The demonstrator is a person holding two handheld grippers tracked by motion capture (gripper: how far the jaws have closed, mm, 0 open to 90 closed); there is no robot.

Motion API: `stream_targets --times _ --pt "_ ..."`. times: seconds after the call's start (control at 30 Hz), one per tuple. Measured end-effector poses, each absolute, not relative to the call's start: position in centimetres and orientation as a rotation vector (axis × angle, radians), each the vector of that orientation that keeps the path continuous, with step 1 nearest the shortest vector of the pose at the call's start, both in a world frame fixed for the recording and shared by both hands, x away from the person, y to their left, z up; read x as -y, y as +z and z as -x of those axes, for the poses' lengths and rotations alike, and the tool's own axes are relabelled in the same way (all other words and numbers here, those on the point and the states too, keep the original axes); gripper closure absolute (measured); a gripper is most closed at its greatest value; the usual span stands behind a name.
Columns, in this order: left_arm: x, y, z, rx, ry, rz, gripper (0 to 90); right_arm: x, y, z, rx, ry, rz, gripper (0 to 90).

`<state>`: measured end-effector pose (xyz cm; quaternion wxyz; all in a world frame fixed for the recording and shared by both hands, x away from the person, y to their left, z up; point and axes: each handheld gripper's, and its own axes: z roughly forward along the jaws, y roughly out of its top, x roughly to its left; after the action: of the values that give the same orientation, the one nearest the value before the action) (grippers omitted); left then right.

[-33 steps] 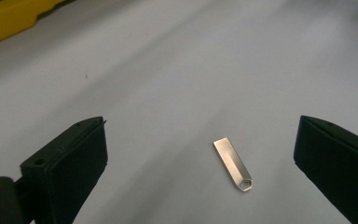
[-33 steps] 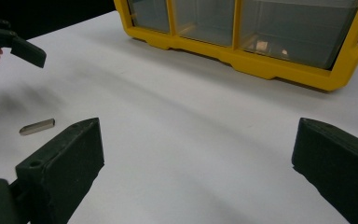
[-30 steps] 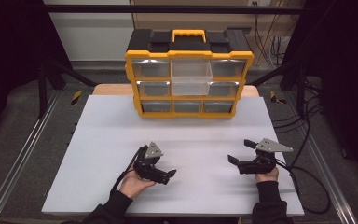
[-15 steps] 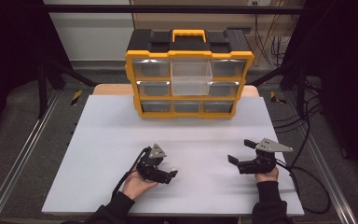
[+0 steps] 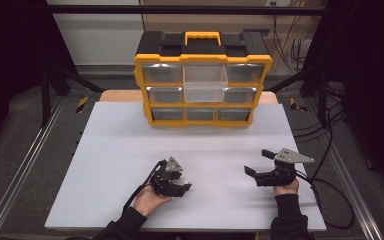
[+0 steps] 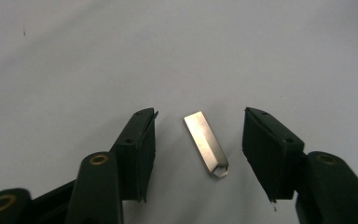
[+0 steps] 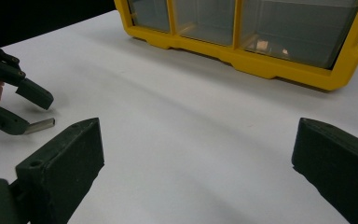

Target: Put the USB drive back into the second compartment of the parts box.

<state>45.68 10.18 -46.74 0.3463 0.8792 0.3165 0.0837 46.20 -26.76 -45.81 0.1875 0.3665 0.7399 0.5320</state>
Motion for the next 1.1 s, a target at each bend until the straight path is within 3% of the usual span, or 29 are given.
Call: stream_targets --times 0.53,1.1 --pt "-9.8 -46.85 -45.57 -0.847 0.209 -2.299 66.5 26.78 -45.8 -46.22 -2.083 1.499 -1.03 2.6" --pt "-9.75 -46.73 -45.62 -0.851 0.197 -2.313 77.9 26.81 -45.78 -46.22 -2.081 1.5 -1.029 2.7"
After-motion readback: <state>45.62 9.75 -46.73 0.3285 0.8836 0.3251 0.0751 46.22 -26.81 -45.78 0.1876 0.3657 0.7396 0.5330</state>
